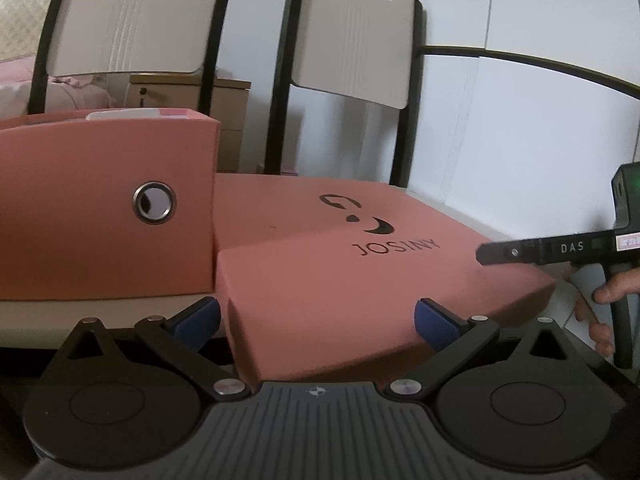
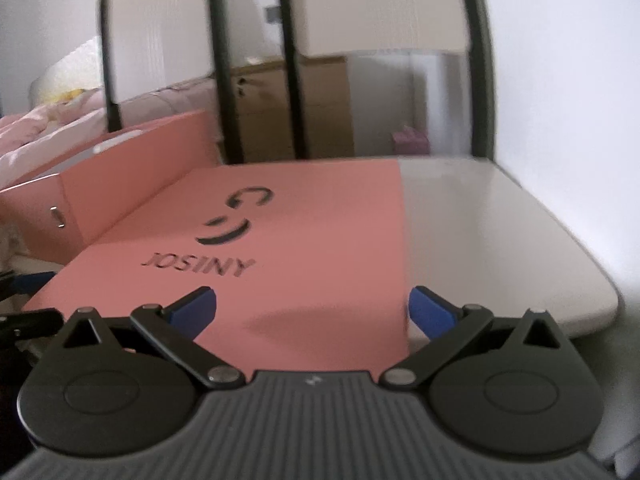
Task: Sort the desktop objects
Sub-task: 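Move both grippers to opposite edges of the pink JOSINY lid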
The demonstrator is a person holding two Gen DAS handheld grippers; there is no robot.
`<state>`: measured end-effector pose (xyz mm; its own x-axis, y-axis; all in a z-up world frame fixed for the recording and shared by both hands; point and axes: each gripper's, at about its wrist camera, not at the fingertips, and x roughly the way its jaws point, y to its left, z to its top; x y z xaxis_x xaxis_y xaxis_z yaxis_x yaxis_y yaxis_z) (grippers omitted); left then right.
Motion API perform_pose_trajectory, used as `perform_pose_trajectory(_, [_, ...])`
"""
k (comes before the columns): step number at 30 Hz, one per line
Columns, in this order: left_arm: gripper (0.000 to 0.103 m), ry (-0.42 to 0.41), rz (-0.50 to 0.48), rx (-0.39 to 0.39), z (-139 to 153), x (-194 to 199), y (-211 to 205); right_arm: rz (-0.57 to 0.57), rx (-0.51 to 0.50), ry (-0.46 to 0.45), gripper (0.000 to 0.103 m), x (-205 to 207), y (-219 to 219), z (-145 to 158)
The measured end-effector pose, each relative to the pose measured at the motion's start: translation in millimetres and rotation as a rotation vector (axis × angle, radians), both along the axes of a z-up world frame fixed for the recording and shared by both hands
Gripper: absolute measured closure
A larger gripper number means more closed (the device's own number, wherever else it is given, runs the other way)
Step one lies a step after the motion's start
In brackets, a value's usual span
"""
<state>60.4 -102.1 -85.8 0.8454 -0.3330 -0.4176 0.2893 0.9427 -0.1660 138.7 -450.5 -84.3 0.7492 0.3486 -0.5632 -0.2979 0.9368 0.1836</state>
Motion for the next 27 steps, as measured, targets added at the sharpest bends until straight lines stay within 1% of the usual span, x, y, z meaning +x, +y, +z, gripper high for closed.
perform_pose_trajectory(2, [0.0,0.001,0.002,-0.003,-0.4,0.2,0.0,-0.014,0.035,0.029,0.0,2.5,-4.9,-3.1])
perform_pose_trajectory(5, [0.0,0.003,0.007,-0.003,-0.5,0.1,0.1,-0.02,0.081,0.043,0.0,4.0,-8.4,-2.8])
perform_pose_trajectory(9, [0.0,0.005,0.021,0.005,0.4,-0.8,0.8,-0.019,0.061,0.038,0.0,4.4,-3.1,-0.7])
perform_pose_trajectory(13, [0.0,0.009,0.024,0.0,0.1,-0.6,1.6,-0.021,0.067,0.04,0.0,4.9,-3.3,-1.7])
perform_pose_trajectory(21, [0.0,0.046,-0.022,-0.047,-1.7,2.3,4.3,-0.005,0.061,0.043,0.0,5.7,-3.7,-4.0])
perform_pose_trajectory(27, [0.0,0.054,-0.029,-0.046,-0.9,0.6,4.2,0.014,0.061,0.047,0.0,0.4,-5.8,-3.0])
